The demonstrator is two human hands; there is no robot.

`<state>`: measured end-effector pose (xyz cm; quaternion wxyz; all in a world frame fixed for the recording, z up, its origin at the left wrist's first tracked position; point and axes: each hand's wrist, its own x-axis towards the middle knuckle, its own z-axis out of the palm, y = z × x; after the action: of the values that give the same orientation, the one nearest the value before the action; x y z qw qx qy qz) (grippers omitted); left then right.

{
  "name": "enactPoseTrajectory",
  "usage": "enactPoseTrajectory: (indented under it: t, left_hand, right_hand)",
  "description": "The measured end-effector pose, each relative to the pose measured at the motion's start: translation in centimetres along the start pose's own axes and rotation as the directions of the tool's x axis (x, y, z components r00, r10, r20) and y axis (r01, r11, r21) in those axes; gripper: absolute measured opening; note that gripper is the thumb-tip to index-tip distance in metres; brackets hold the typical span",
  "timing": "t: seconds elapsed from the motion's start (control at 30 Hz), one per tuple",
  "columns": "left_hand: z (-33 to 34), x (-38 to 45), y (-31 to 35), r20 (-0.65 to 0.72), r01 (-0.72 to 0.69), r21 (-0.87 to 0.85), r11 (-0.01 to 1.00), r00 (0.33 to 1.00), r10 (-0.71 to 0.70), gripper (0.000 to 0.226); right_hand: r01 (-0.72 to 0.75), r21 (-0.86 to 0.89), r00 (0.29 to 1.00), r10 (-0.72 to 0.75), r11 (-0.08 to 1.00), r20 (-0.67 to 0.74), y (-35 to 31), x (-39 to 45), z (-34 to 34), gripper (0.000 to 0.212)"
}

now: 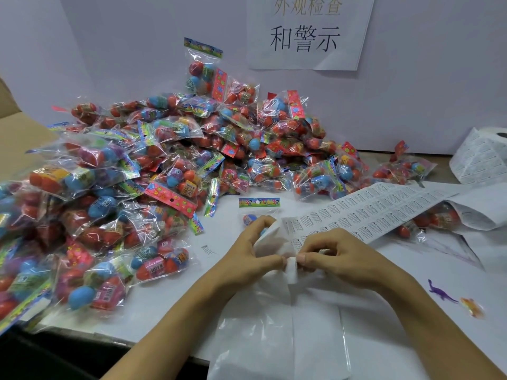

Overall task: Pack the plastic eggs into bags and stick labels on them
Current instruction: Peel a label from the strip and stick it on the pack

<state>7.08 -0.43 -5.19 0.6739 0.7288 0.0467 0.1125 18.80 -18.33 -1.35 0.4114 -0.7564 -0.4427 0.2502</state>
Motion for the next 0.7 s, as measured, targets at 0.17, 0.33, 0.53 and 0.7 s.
enactPoseTrajectory:
  t: [0.17,0.33,0.53,0.7]
  left_hand:
    - [-0.02,-0.02,0.08,-0.017,0.005,-0.014,1.000,1.000,-0.006,0.043]
    - [-0.14,-0.08,0.22,-0.035,-0.019,0.001,1.000,0.999,0.019,0.042]
    - [-0.36,-0.07,0.58,0.062,0.030,-0.032,0.999,0.998,-0.028,0.022]
    - [-0.63,-0.23,0.77,0.132,0.099,-0.036,0.994,0.987,-0.093,0.032]
  right_hand:
    - [0.017,-0.033,0.999,-0.019,0.999,-0.045,-0.18,-0.01,0.09,0.021]
    - [0.026,-0.020,0.998,-0.027,0.999,-0.053,0.01,-0.04,0.15,0.014]
    - [0.060,-0.119,0.997,-0.064,0.991,-0.032,0.45,0.00,0.41,0.021]
    - [0.039,-0.114,0.999,-0.035,0.993,0.039,0.24,-0.11,0.26,0.028]
